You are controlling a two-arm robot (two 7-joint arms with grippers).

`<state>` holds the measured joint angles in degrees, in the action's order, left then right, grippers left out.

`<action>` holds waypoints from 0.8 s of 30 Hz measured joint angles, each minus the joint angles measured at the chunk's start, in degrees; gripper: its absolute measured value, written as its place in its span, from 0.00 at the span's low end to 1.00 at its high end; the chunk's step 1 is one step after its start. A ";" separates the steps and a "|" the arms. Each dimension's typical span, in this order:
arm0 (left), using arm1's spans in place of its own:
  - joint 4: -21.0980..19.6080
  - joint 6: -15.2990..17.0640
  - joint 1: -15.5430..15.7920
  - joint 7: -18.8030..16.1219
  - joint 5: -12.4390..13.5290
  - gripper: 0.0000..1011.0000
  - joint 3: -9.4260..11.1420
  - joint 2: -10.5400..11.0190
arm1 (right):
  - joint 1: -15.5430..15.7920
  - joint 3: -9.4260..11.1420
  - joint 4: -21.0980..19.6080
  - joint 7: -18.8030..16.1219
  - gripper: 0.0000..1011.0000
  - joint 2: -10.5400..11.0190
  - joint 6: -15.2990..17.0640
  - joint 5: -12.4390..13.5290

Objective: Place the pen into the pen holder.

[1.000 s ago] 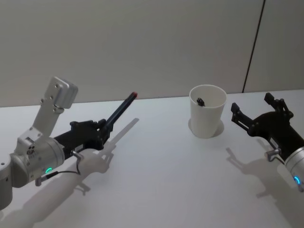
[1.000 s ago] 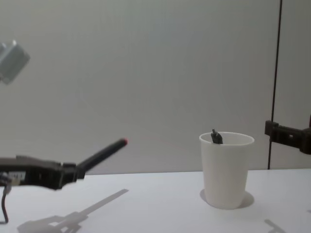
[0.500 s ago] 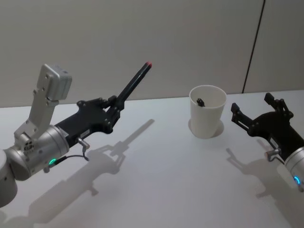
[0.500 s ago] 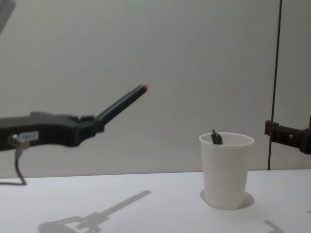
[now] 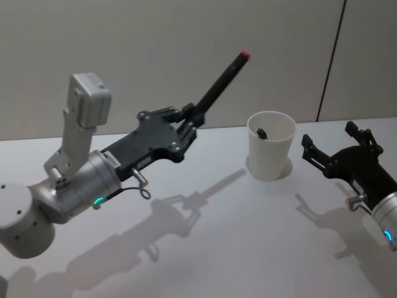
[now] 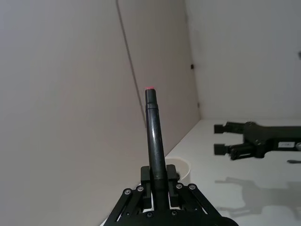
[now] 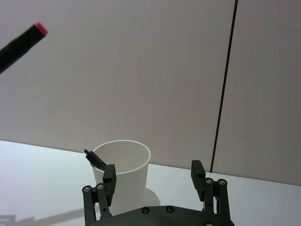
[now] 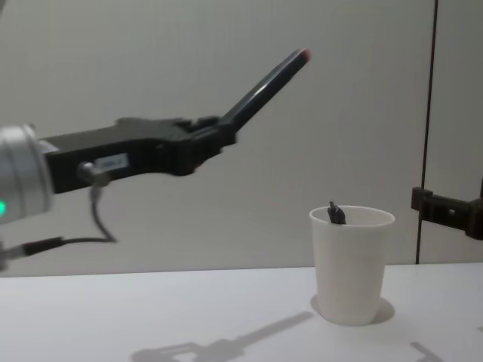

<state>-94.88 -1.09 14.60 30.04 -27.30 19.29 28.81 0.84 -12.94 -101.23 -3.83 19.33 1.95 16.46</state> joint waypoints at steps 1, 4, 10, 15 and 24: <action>0.36 -0.66 0.44 0.75 0.07 0.19 0.37 -0.72 | 0.00 0.00 0.00 0.00 0.99 0.00 0.00 0.00; 0.90 -1.87 1.15 2.23 0.24 0.19 1.01 -1.91 | 0.00 0.00 0.00 0.00 0.99 0.00 0.00 0.00; 1.81 -3.49 2.31 4.21 0.47 0.19 2.18 -3.99 | 0.00 0.00 0.00 0.00 0.99 0.00 0.00 0.00; 2.25 -4.23 2.89 5.15 0.62 0.19 2.85 -5.07 | 0.00 0.00 0.00 0.00 0.99 0.00 0.00 0.00; 2.96 -4.48 3.71 6.14 1.46 0.19 3.96 -6.58 | 0.00 0.00 0.00 0.00 0.99 0.00 0.00 0.00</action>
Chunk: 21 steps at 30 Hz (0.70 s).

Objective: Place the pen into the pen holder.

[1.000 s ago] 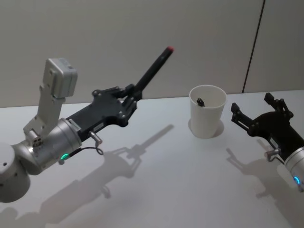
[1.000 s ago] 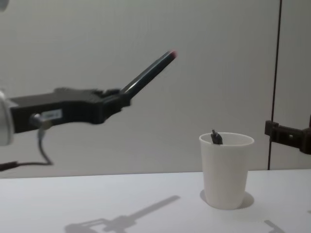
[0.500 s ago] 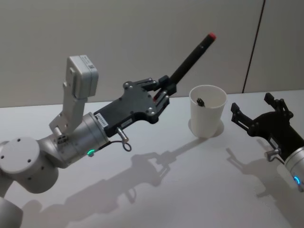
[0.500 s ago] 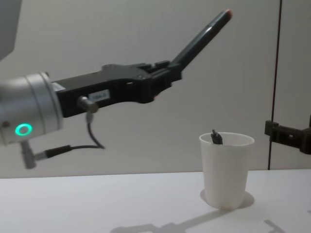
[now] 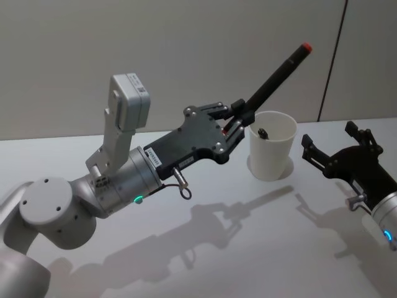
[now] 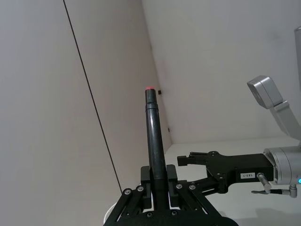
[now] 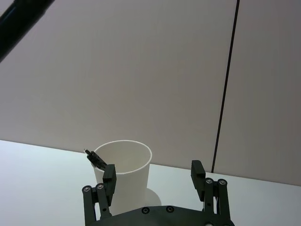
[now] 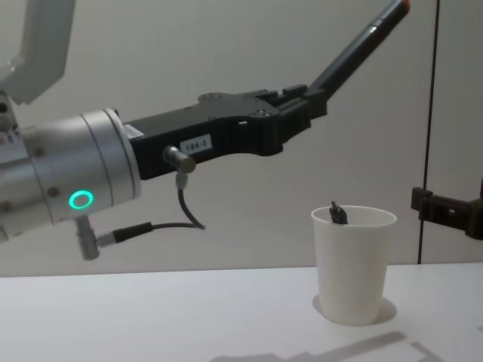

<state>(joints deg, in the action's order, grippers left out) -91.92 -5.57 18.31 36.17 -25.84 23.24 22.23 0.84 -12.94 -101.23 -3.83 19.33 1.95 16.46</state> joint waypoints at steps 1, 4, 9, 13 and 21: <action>0.04 0.04 0.03 0.04 0.11 0.19 0.04 -0.05 | 0.00 0.00 0.00 0.00 0.99 0.00 0.00 0.00; 0.26 0.29 0.24 0.14 0.54 0.19 0.30 -0.38 | 0.00 0.00 0.00 0.00 0.99 0.00 0.00 0.00; 0.74 1.12 0.69 0.20 1.64 0.19 0.68 -0.86 | 0.00 0.00 0.00 0.00 0.99 0.00 0.00 0.00; 1.00 1.53 0.92 0.20 2.24 0.19 0.80 -1.04 | 0.00 0.00 0.00 0.00 0.99 0.00 0.00 0.00; 1.63 2.39 1.40 0.10 3.41 0.19 1.10 -1.40 | 0.00 0.00 0.00 0.00 0.99 0.00 0.00 0.00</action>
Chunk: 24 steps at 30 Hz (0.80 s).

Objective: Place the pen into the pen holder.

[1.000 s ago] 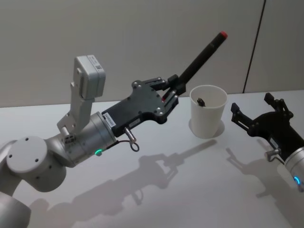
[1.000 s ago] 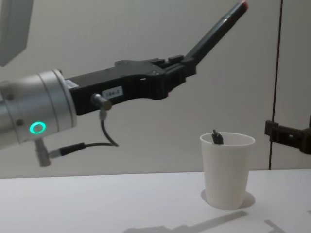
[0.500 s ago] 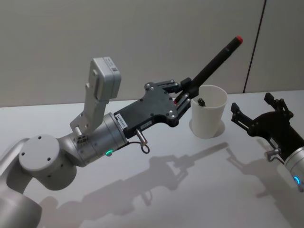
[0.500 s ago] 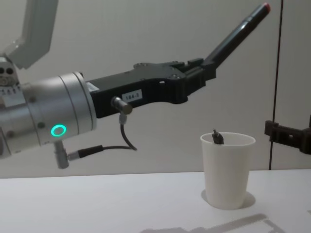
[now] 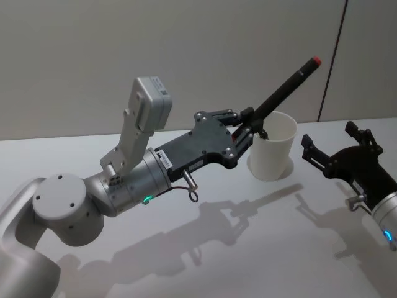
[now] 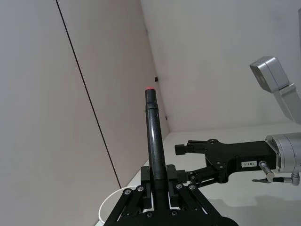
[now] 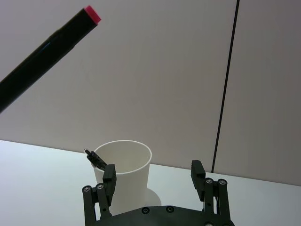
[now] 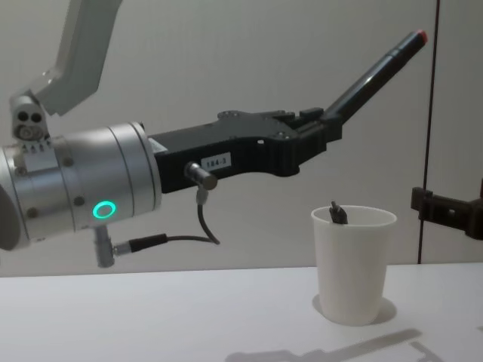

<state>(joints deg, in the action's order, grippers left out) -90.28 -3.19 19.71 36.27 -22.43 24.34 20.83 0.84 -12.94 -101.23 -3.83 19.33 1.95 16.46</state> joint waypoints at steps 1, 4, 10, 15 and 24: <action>0.02 0.04 0.03 -0.01 0.05 0.19 0.01 -0.02 | 0.00 0.00 0.00 0.00 0.99 0.00 0.00 0.00; 0.17 0.20 0.13 -0.07 0.31 0.19 0.07 -0.09 | 0.00 0.02 0.00 -0.07 0.99 0.00 0.00 0.01; 0.34 0.46 0.27 -0.17 0.61 0.19 0.15 -0.19 | 0.02 0.25 -0.37 -1.31 0.99 0.14 -0.23 1.27; 0.43 0.57 0.34 -0.22 0.78 0.19 0.18 -0.24 | 0.09 0.62 -1.02 -3.00 0.99 0.39 -0.48 3.61; 0.52 0.70 0.40 -0.28 0.97 0.19 0.24 -0.28 | 0.35 1.60 -2.51 -6.95 0.99 0.93 -0.66 10.97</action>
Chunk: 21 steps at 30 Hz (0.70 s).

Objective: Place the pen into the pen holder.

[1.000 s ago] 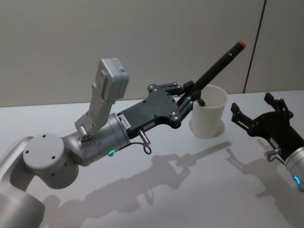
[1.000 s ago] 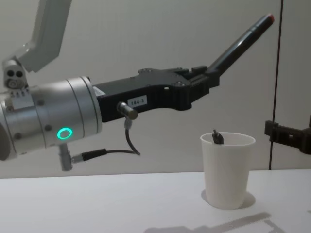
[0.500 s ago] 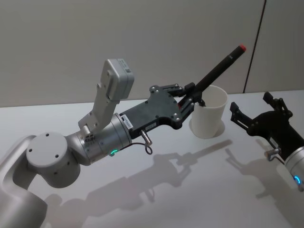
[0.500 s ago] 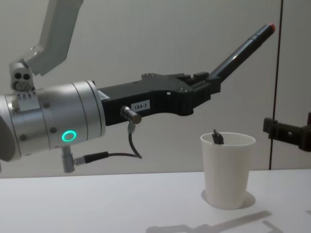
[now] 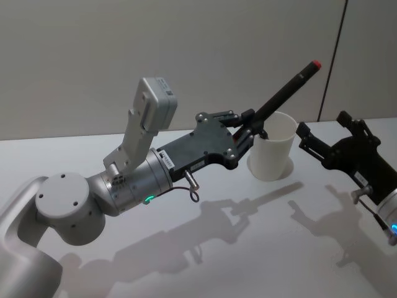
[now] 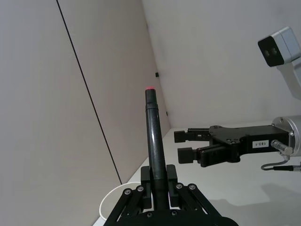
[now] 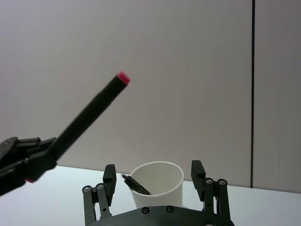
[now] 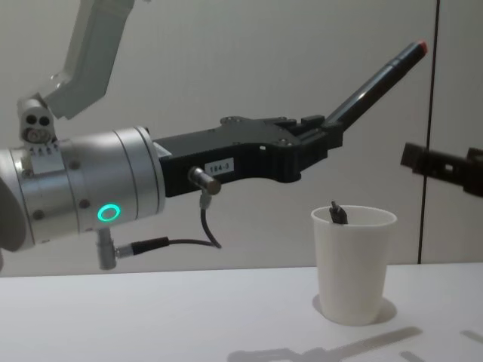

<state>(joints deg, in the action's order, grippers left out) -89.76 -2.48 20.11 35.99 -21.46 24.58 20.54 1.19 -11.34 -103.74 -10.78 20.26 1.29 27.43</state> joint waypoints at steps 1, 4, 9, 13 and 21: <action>0.01 0.01 0.01 -0.01 0.02 0.19 0.01 0.00 | 0.00 0.00 0.00 0.00 0.99 0.00 0.00 0.00; 0.03 0.03 0.03 -0.03 0.05 0.19 0.01 -0.02 | 0.08 0.44 -0.57 -1.51 0.99 0.20 0.41 3.44; 0.06 0.06 0.05 -0.04 0.08 0.19 0.01 -0.04 | 0.20 0.94 -1.13 -3.58 0.99 0.54 1.37 7.97; 0.08 0.08 0.06 -0.04 0.11 0.19 0.01 -0.04 | 0.29 1.42 -1.56 -5.50 0.99 0.97 2.67 11.99; 0.09 0.10 0.07 -0.04 0.15 0.19 0.02 -0.04 | 0.40 2.48 -2.15 -9.96 0.99 2.17 6.27 21.17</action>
<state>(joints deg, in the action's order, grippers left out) -89.68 -2.39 20.18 35.95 -21.31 24.59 20.50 1.60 -8.86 -105.88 -20.74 22.43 7.56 48.60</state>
